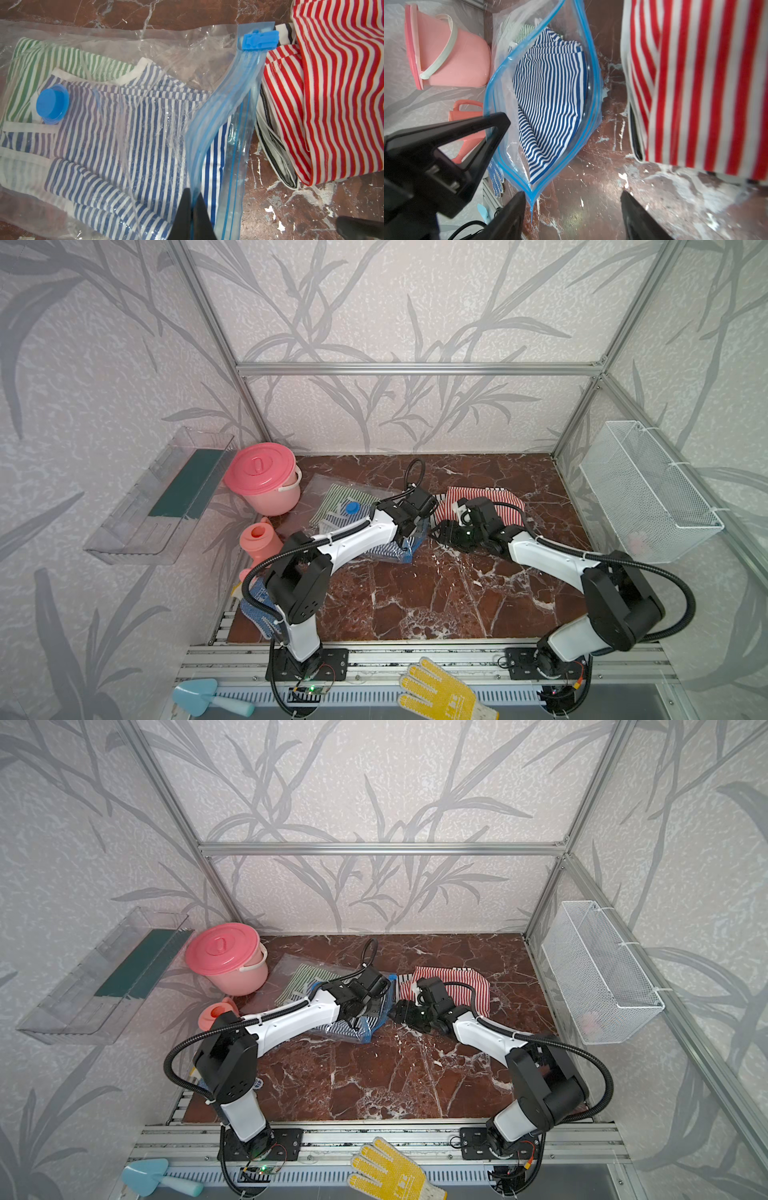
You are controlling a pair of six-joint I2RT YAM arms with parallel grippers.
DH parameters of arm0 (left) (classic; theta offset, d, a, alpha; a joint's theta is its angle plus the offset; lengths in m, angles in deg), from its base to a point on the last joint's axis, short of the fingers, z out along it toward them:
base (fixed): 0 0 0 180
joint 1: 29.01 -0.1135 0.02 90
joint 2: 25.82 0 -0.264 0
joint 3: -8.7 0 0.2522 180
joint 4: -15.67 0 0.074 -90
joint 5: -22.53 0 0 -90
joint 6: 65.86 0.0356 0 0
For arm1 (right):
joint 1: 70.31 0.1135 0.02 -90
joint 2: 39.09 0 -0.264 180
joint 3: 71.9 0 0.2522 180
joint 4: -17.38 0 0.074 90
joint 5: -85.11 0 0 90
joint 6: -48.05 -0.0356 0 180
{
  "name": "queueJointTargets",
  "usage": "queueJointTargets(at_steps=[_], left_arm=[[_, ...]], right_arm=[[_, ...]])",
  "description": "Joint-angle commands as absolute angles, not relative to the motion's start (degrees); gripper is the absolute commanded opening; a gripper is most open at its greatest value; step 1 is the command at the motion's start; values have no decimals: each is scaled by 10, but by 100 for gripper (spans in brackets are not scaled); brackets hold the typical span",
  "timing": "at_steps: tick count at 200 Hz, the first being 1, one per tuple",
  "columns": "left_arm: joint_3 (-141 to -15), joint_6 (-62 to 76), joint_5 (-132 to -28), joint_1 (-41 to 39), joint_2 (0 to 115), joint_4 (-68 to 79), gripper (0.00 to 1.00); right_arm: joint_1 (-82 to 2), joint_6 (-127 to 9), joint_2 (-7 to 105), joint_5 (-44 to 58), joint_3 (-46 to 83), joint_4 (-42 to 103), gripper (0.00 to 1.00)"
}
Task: Take the tank top out of the vacuum bag
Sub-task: Open the vacuum bag at the center of the board.
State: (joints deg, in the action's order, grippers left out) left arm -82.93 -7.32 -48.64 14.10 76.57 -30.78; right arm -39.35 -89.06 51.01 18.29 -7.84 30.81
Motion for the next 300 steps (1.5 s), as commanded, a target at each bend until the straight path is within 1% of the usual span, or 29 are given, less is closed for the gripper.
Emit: queueJointTargets(at_steps=[1,56,71,90,109,131,167,202,259,300], left_arm=[[-835,-84,-463,140,737,-317,0],[-831,-90,-462,139,719,-318,0],[-831,-91,-460,139,714,-320,0],[-828,-93,-456,139,706,-321,0],[-826,-91,-457,139,700,-322,0],[-822,-93,-457,139,692,-321,0],[-819,-91,-455,139,683,-321,0],[-815,-93,-459,140,678,-321,0],[-811,-92,-461,140,673,-320,0],[-801,-94,-474,140,674,-308,0]], right_arm=[[-382,-909,538,179,-56,270,71],[-358,-918,579,179,-30,246,69],[-346,-917,584,174,-21,244,62],[-333,-920,622,178,-4,241,54],[-323,-928,644,185,7,228,51],[-322,-935,661,182,12,212,50],[-314,-900,673,141,55,297,50],[-313,-898,688,120,64,316,52],[-311,-880,711,70,88,369,53],[-311,-888,743,88,96,343,53]])
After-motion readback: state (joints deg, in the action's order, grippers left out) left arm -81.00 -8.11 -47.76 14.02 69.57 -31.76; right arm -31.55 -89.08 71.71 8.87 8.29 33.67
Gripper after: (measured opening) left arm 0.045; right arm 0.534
